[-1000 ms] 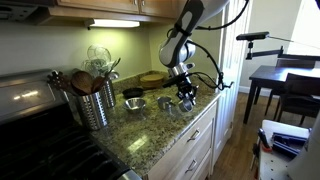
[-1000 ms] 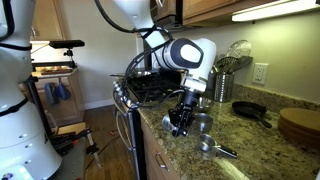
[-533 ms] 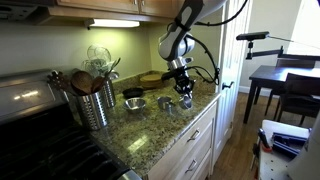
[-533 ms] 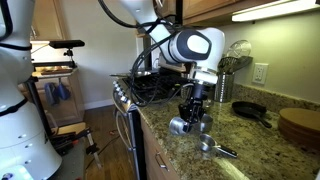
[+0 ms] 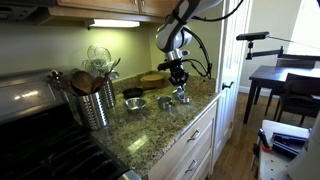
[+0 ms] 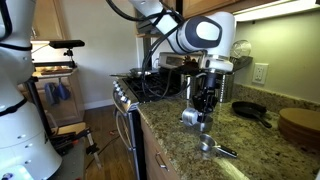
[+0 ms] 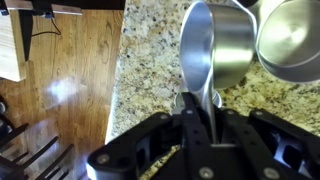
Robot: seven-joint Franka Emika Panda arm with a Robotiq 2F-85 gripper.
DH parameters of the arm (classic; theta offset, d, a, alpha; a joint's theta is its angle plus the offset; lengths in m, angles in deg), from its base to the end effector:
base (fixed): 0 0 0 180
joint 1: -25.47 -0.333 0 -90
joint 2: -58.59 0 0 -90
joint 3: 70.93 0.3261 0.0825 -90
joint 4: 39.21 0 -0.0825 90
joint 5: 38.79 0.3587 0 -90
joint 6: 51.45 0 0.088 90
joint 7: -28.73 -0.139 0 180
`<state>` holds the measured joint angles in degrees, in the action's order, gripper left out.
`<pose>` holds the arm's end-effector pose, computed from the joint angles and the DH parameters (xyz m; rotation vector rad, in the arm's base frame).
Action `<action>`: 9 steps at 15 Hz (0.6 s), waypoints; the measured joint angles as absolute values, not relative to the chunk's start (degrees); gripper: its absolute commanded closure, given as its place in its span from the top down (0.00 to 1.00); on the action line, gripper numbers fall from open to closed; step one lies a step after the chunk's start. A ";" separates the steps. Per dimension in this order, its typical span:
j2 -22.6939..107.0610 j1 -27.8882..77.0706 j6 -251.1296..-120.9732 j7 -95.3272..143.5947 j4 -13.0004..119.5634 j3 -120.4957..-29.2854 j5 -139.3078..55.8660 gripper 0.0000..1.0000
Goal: Stack the silver measuring cups together
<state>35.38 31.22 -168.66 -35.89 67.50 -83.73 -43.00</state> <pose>0.5578 -0.1872 0.2845 2.2254 -1.8796 -0.2010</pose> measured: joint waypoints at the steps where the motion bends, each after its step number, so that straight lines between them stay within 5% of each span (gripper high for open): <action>1: 35.22 31.34 -168.66 -35.36 66.84 -83.68 -42.31 0.08; 9: 30.23 32.59 -168.66 -31.83 60.09 -83.31 -36.20 0.08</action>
